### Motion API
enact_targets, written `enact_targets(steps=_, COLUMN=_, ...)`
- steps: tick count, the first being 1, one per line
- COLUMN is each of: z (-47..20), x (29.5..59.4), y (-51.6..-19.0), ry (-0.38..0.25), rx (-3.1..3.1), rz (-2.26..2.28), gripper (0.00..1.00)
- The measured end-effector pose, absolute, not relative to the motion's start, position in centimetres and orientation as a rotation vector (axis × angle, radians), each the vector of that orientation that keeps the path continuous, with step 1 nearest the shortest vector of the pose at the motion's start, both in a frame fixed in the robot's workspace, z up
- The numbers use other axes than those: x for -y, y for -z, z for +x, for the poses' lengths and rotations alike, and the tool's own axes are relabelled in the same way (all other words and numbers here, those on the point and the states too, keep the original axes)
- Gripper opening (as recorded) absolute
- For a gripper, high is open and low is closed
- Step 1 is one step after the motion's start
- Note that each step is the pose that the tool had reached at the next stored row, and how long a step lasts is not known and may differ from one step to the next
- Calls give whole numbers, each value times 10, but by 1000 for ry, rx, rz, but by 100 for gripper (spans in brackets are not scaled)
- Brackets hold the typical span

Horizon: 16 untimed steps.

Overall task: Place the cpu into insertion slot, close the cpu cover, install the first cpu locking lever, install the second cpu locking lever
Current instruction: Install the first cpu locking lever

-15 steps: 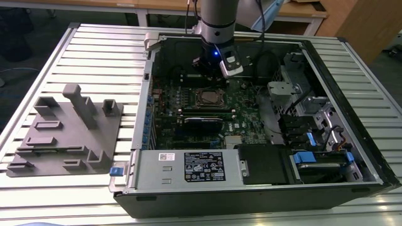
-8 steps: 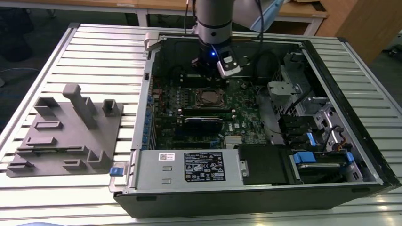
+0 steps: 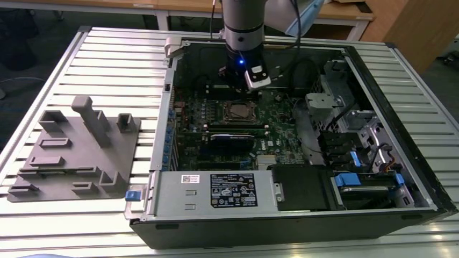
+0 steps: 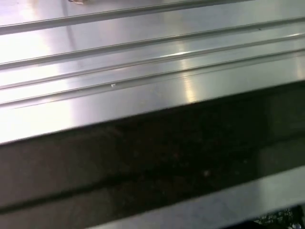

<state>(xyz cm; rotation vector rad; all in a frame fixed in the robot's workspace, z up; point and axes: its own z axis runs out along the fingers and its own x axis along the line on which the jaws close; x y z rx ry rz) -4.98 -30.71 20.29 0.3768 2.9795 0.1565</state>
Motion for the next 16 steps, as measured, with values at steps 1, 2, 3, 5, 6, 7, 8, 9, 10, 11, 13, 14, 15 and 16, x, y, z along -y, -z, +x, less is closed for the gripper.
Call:
enact_targets(steps=1, z=-50, x=307, y=-203, ry=-156, rx=-2977, rz=389, gripper=11)
enact_targets(steps=2, z=-50, x=306, y=-203, ry=-155, rx=-2976, rz=395, gripper=11)
enact_targets(steps=3, z=-51, x=306, y=-203, ry=-155, rx=-2976, rz=399, gripper=11)
enact_targets(steps=5, z=-51, x=305, y=-203, ry=-154, rx=-2975, rz=404, gripper=11)
enact_targets(steps=6, z=-52, x=304, y=-202, ry=-154, rx=-2975, rz=406, gripper=11)
enact_targets(steps=7, z=-52, x=303, y=-202, ry=-154, rx=-2974, rz=409, gripper=11)
enact_targets(steps=8, z=-52, x=303, y=-202, ry=-154, rx=-2974, rz=411, gripper=11)
enact_targets(steps=9, z=-52, x=302, y=-202, ry=-154, rx=-2973, rz=413, gripper=11)
enact_targets(steps=10, z=-52, x=302, y=-202, ry=-154, rx=-2973, rz=415, gripper=11)
enact_targets(steps=11, z=-52, x=301, y=-202, ry=-154, rx=-2973, rz=416, gripper=11)
enact_targets(steps=13, z=-52, x=301, y=-202, ry=-154, rx=-2973, rz=417, gripper=11)
enact_targets(steps=14, z=-52, x=301, y=-202, ry=-154, rx=-2973, rz=417, gripper=11)
enact_targets(steps=15, z=-52, x=301, y=-202, ry=-154, rx=-2973, rz=417, gripper=11)
enact_targets(steps=16, z=-52, x=301, y=-202, ry=-154, rx=-2973, rz=417, gripper=11)
